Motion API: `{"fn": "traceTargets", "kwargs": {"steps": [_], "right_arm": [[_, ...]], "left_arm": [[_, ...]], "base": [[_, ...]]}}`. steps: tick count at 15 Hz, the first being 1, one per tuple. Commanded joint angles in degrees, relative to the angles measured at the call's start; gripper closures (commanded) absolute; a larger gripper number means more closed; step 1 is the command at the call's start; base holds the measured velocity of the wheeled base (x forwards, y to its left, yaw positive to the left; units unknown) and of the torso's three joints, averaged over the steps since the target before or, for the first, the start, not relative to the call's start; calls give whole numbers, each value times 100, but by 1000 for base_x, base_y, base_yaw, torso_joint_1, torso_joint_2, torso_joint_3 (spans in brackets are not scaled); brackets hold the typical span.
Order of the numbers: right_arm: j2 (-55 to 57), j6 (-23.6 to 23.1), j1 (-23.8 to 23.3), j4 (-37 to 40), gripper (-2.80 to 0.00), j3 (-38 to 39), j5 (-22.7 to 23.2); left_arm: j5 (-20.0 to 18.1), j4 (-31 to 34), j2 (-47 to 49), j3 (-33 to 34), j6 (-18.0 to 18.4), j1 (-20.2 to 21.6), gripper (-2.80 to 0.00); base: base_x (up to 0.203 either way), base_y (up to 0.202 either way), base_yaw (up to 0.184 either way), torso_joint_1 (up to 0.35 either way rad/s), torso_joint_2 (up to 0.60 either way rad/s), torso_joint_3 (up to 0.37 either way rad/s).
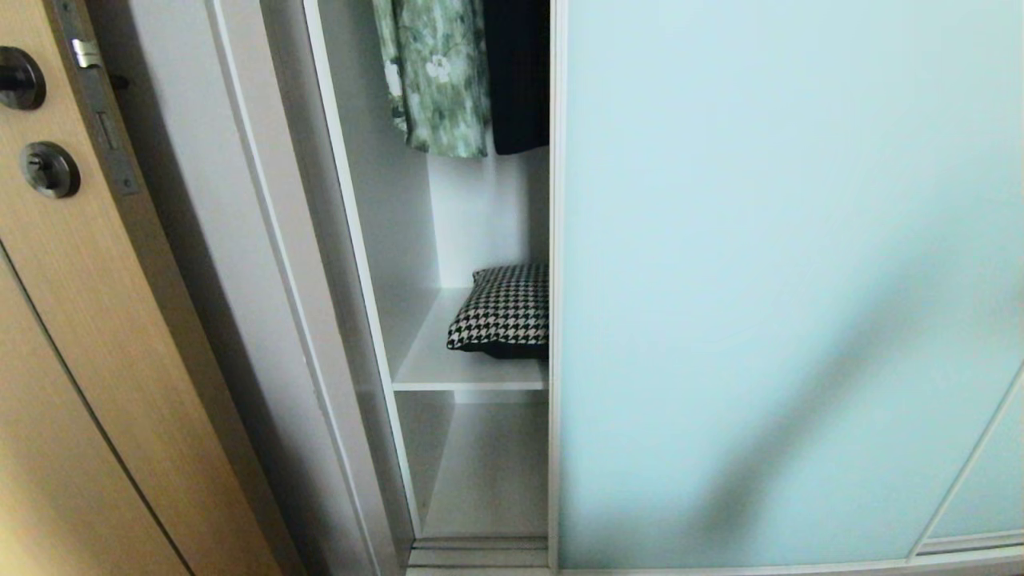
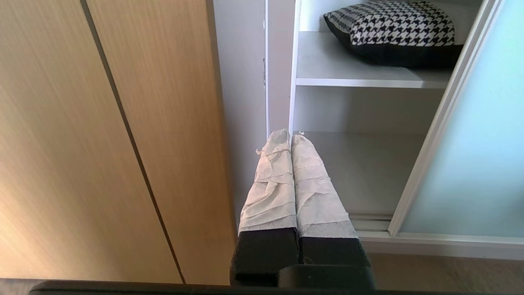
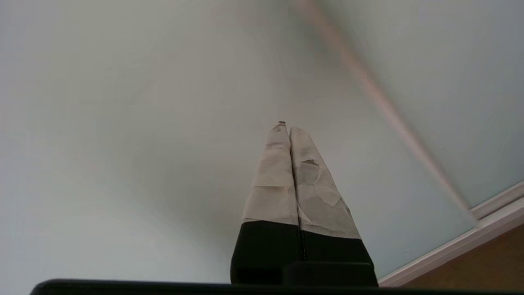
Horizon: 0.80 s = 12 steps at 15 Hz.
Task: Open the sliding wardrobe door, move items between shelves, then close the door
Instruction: Close the door
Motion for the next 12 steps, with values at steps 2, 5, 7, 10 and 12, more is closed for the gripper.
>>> {"fn": "traceTargets", "kwargs": {"steps": [2, 5, 7, 10, 12], "right_arm": [[969, -36, -34, -240, 0, -358, 4], [1319, -36, 78, -679, 0, -348, -119], [1497, -38, 191, -783, 0, -347, -188], [1746, -42, 446, -930, 0, -352, -553], [1849, -30, 606, -998, 0, -347, -841]], "left_arm": [[4, 2, 9, 9, -1, 2, 0], [4, 2, 9, 9, -1, 2, 0], [4, 2, 9, 9, -1, 2, 0], [4, 2, 9, 7, -1, 2, 0], [4, 2, 9, 1, -5, 2, 0]], "base": [[0, 0, 0, 0, 0, 0], [0, 0, 0, 0, 0, 0], [0, 0, 0, 0, 0, 0], [0, 0, 0, 0, 0, 0], [0, 0, 0, 0, 0, 0]]}}
